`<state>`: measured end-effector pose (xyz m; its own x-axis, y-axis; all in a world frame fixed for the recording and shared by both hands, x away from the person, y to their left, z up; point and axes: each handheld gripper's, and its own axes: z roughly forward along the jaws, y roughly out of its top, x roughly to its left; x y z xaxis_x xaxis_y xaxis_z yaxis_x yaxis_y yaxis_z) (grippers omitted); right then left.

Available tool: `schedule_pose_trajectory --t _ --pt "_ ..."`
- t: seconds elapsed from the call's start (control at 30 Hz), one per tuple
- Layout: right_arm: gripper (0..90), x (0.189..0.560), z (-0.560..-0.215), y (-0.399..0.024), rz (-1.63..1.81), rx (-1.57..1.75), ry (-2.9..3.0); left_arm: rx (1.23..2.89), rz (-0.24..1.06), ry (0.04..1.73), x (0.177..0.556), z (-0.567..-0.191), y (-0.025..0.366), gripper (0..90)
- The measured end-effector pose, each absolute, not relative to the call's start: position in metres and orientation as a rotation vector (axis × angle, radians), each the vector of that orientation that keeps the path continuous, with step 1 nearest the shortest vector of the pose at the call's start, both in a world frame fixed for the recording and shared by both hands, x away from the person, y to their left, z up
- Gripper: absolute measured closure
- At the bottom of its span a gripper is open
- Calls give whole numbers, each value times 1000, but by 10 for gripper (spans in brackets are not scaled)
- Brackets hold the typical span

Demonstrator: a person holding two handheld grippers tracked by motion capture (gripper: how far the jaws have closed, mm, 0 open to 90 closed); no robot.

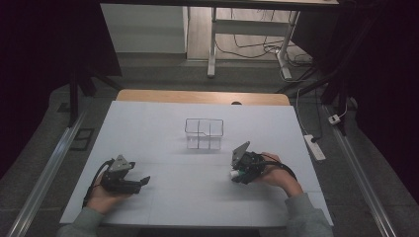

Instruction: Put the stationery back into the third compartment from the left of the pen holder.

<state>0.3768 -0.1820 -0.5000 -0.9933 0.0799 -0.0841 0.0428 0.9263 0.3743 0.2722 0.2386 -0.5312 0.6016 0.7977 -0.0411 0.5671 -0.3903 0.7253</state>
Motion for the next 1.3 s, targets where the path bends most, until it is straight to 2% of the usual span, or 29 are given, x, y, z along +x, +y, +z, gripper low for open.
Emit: schedule_pose_trajectory --t 0.13,0.2,0.6,1.3 --pt "625 377 -499 -182 578 83 3006 2109 411 1072 272 -531 238 180" --pt "638 377 -499 -182 580 81 3009 2109 412 1072 272 -531 238 180" --pt "646 378 -497 -184 596 108 2981 2110 411 1069 271 -531 239 180" --pt "647 381 -468 -199 800 253 2871 2104 414 1071 271 -531 239 180"
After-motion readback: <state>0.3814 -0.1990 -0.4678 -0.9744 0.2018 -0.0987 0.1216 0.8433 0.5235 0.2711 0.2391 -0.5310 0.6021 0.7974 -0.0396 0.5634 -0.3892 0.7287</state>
